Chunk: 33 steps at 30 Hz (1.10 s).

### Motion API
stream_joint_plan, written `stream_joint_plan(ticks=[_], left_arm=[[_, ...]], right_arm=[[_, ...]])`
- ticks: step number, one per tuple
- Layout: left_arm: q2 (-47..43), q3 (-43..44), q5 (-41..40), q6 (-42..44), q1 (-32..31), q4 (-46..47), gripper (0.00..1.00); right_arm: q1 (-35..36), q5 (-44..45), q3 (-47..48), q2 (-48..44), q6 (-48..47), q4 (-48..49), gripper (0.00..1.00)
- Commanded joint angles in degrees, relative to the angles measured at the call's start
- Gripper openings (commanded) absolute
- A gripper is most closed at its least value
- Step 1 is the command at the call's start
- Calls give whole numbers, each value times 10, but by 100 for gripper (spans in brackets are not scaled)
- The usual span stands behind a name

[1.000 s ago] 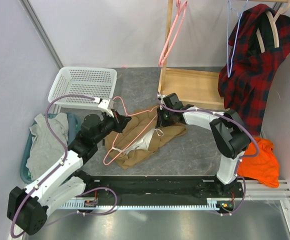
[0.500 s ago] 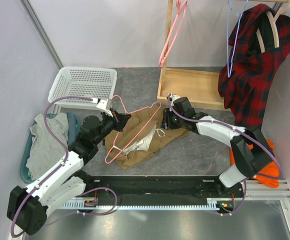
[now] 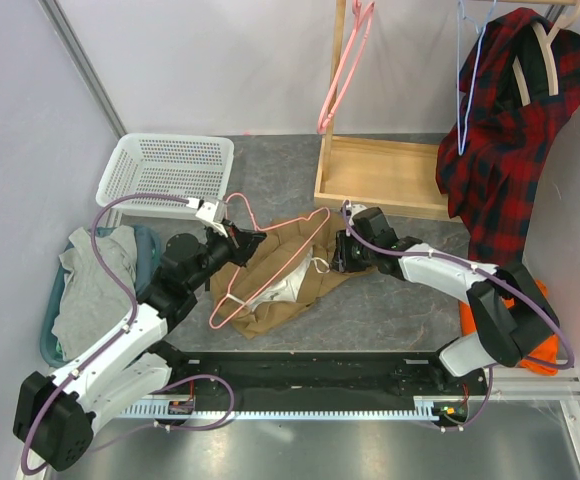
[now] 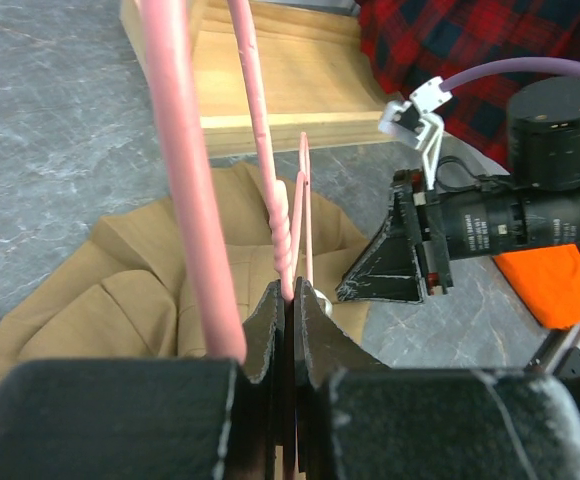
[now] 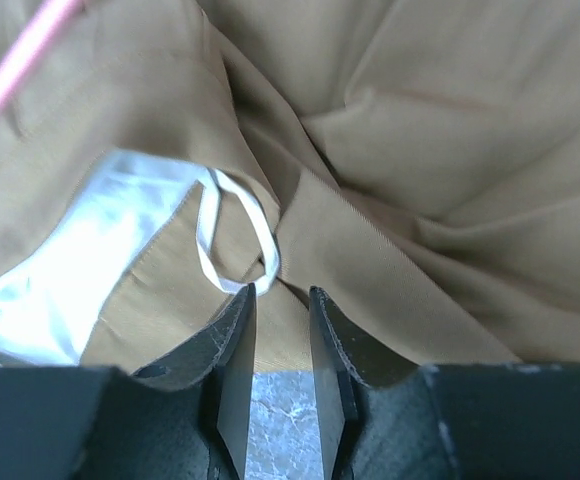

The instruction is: Place the skirt on the hanger

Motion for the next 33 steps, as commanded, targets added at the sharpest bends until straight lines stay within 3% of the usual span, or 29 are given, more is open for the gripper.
stream_joint_plan(ticks=[1,11,16,24,33], left_arm=[[-8,-6,28,-7,-5,40,2],[-20,-13,14,-6,-6,36,2],[-20,-11,12,-5,-7,32,2],[-29,-16,2,-4,-8,19,2],[-27,-12,30,2,-9,-2,2]], right_arm=[[1,-28,-17,12,22,52,35],[7,-22,-42,52,61,144,35],[7,-1,-65,46,88,185,22],[7,36,-65,11,85,151,5],[7,77,-32,-14,66,99,0]])
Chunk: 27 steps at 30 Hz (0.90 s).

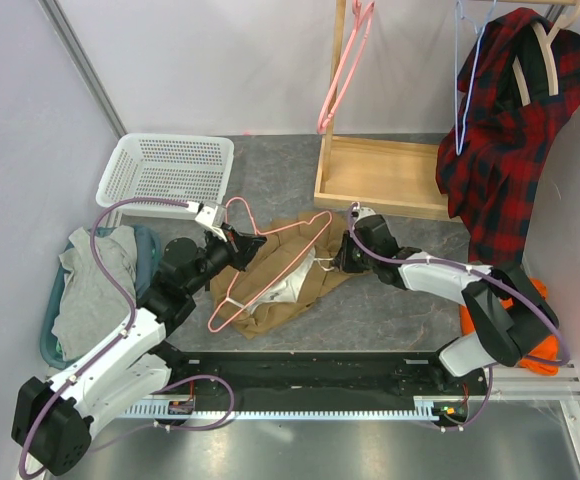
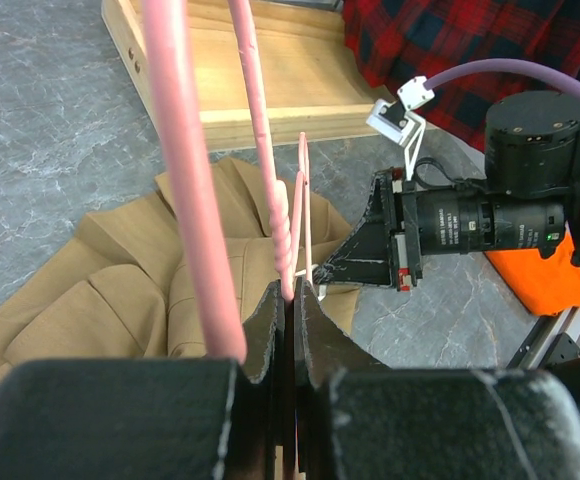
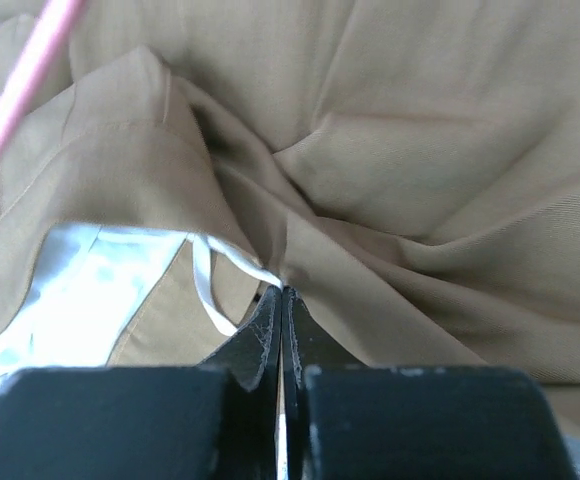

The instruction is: Place the skirt on the hanger

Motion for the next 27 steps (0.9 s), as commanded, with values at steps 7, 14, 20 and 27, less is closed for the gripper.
stream_joint_plan(ticks=[7,14,20,27], left_arm=[[-10,2,19,24,-22,-41,2],[-10,-10,1,33,-37,-36,2],[-24,-23,-27,45,-44,-51,2],[-23,-31,-32,52,-51,-49,2]], right_arm=[[-1,78,114,-4,-65,-116,0],[-9,89,142,1,-80,-147,0],[-23,86,148,9,-88,-157,0],[-27,80,164,12,-92,-167,0]])
